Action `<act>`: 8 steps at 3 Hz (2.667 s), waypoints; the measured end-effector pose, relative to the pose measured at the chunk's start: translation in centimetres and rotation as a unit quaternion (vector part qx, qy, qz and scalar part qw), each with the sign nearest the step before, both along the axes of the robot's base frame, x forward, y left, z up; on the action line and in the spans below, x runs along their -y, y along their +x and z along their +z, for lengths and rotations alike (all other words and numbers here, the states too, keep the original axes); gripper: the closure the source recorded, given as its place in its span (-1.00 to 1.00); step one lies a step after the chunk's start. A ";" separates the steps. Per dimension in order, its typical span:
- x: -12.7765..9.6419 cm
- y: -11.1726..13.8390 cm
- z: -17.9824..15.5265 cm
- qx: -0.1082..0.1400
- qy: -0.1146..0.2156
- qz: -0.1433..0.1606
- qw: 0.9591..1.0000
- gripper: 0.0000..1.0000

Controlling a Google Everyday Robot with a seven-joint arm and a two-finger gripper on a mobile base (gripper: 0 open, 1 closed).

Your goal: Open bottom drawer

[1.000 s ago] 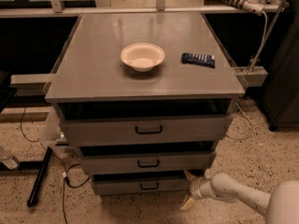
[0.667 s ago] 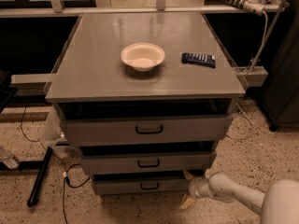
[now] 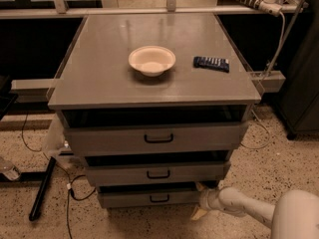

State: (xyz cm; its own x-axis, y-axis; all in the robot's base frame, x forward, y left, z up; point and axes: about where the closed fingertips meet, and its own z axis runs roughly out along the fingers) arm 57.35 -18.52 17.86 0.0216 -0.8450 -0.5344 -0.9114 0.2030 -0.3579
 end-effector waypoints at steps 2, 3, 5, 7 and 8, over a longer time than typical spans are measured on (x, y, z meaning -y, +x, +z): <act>0.6 1.1 -0.5 0.020 0.001 -0.001 1.000 -1.00; 0.6 1.1 -0.5 0.020 0.001 -0.001 1.000 -0.63; 0.6 1.1 -0.5 0.020 0.001 -0.001 1.000 0.30; 0.6 0.8 0.2 0.016 0.004 0.000 1.000 1.00; 0.6 0.8 0.4 0.016 0.004 0.000 1.000 1.00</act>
Offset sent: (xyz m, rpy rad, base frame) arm 0.0080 -0.0046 -0.0051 0.0031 -0.0332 -0.0014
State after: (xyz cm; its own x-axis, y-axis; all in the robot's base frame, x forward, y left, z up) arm 58.12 -19.12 18.29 0.0382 -0.8406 -0.5403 -0.8994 0.2067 -0.3852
